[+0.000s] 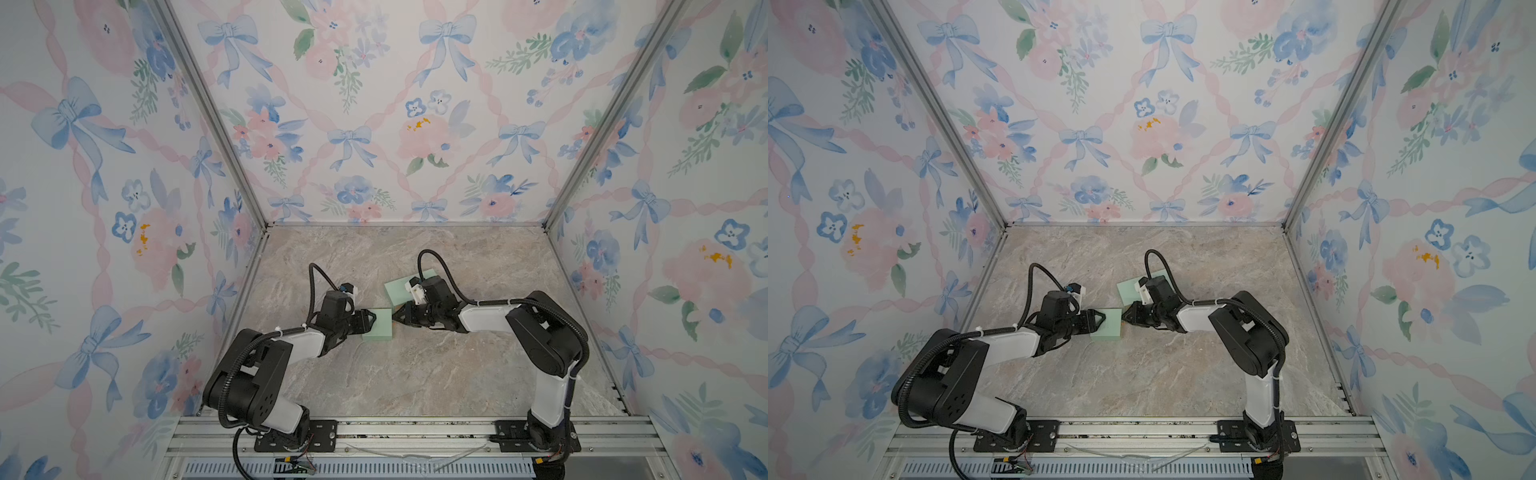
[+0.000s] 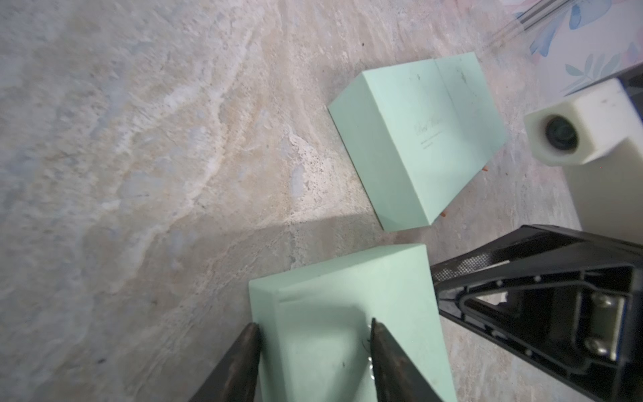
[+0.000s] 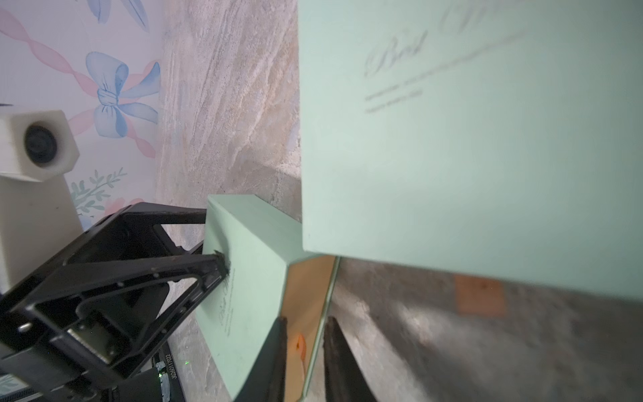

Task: Take out the earrings from the drawer-style jewelry box
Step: Move the jewelry box to the center of the board.

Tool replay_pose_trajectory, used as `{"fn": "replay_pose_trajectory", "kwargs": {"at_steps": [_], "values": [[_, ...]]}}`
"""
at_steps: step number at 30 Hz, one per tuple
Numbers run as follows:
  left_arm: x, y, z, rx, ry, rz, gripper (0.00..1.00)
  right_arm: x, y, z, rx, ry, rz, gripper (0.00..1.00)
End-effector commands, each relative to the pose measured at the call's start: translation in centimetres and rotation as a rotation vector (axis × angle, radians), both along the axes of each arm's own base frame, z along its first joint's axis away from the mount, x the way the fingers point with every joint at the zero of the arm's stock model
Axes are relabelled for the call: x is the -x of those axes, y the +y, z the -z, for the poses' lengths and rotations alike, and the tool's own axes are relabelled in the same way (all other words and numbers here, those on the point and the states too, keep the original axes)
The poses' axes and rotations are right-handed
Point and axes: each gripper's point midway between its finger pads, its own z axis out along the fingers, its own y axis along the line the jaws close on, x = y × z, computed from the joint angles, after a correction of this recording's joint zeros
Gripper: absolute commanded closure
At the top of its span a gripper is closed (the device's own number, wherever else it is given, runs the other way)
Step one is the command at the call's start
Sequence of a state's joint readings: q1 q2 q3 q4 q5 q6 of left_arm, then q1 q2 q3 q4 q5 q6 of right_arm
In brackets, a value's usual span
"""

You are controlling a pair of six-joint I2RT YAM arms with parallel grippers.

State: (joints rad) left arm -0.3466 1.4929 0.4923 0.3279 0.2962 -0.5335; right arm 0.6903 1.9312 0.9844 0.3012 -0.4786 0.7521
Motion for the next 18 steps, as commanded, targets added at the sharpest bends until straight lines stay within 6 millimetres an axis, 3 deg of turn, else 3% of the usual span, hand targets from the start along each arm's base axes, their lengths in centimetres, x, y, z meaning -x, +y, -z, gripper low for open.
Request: {"fn": "replay_pose_trajectory", "kwargs": {"at_steps": [1,18], "values": [[1.7,-0.7,0.9,0.017,0.05,0.038,0.48,1.9,1.3,-0.4,-0.017,0.005,-0.061,0.78],[3.9,-0.4,1.0,0.031,0.076,0.033,0.48,5.9,1.9,-0.9,0.014,-0.005,-0.129,0.78]]}}
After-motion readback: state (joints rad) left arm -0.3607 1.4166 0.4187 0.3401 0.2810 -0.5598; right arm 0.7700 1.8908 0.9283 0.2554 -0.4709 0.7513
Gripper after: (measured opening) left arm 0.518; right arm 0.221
